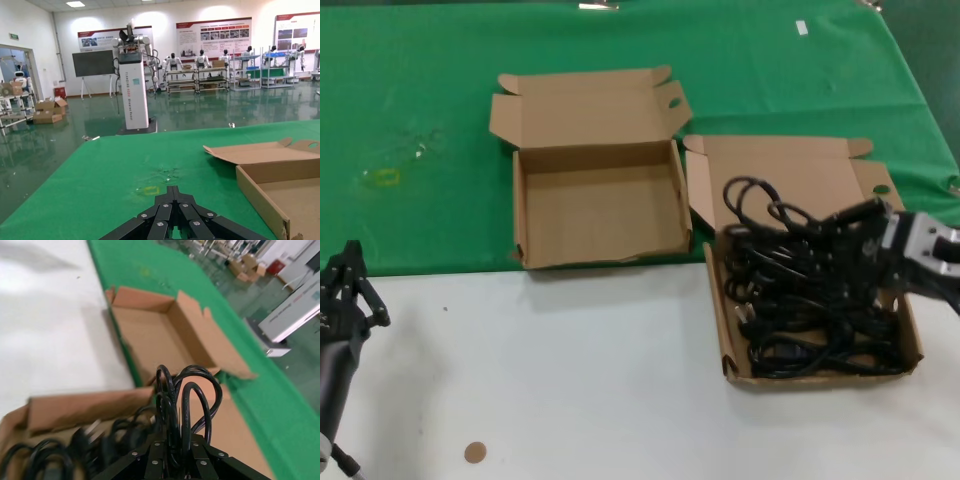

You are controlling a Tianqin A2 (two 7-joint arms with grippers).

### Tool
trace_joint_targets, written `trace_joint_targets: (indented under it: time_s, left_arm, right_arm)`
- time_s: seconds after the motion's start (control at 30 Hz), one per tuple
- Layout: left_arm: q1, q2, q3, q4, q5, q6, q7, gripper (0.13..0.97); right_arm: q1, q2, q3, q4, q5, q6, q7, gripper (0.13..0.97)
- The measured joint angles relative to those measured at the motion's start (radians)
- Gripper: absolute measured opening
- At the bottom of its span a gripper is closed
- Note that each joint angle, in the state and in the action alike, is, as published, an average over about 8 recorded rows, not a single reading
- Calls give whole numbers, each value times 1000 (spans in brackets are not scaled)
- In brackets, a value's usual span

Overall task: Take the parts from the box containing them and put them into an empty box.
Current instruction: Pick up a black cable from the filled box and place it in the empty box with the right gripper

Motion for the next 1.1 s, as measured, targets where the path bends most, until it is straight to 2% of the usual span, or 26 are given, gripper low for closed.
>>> trace_joint_targets:
  time_s: [0.23, 0.5, 0.77, 1.1]
  left_arm:
    - [0, 0, 0, 0, 0, 0, 0, 144]
    - [0, 0, 0, 0, 0, 0, 0, 144]
    - [0, 0, 0, 0, 0, 0, 0, 144]
    - [0, 0, 0, 0, 0, 0, 0, 144]
  right_arm:
    - [118, -64, -39, 3, -82, -29, 49, 194]
    - [271, -208, -119, -43, -210, -73, 103, 193]
    - [401, -366, -184, -162, -293, -92, 116, 193]
    - [514, -534, -228, -367, -307, -73, 72, 193]
